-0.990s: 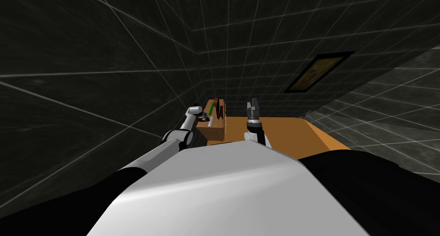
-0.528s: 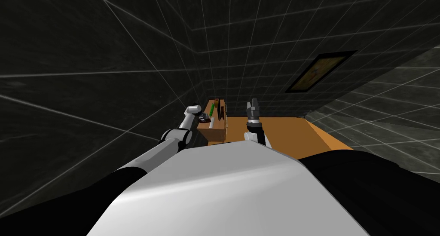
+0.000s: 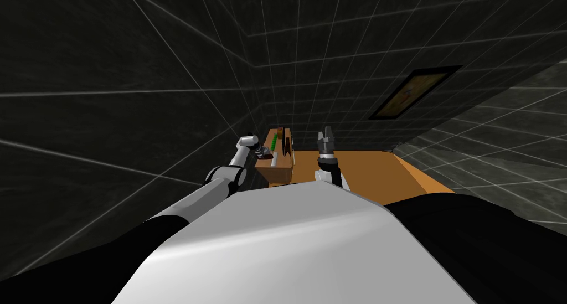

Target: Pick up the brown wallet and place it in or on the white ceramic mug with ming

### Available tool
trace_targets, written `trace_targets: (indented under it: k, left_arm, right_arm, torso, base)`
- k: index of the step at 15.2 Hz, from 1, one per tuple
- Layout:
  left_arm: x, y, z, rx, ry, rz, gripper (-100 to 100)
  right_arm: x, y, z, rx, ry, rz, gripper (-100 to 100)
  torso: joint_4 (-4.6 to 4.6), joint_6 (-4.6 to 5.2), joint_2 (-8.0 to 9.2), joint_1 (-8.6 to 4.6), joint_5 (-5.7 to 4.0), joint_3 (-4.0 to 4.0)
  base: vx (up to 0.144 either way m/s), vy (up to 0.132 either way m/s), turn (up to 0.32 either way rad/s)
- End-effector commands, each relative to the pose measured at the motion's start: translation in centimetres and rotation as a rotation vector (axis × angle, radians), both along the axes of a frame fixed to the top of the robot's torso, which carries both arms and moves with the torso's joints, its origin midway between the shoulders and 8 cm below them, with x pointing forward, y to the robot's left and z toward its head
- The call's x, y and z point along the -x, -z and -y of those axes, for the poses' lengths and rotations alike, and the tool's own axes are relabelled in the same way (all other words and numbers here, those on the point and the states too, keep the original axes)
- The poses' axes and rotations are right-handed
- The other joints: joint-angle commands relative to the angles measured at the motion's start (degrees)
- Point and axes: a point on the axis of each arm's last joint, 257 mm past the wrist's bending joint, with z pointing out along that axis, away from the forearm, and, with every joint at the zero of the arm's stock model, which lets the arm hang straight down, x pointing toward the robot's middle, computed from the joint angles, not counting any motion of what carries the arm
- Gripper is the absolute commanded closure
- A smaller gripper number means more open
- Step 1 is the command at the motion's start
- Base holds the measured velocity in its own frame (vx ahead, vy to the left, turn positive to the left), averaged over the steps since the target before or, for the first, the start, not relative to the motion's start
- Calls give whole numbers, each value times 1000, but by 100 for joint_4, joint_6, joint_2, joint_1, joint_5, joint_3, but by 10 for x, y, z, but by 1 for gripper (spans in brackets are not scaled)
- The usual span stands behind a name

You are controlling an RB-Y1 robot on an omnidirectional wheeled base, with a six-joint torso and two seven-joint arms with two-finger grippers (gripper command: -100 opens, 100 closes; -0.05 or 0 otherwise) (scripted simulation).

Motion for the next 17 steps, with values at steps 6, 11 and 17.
trace_targets:
  k: [6,11,17]
  left_arm:
    - [0,10,1,-1,-3,4,100]
    - [0,2,0,0,-2,5,100]
    - [-14,-42,-7,-3,-14,0,100]
  right_arm:
    - [0,0,0,0,0,0,0]
    - [0,0,0,0,0,0,0]
    - [0,0,0,0,0,0,0]
  torso:
    - [3,0,9,-9,-3,6]
    - [6,16,8,-2,2,6]
    - [10,18,-9,-1,0,0]
  base:
    - [5,-3,-8]
    - [-6,1,15]
    - [16,15,-62]
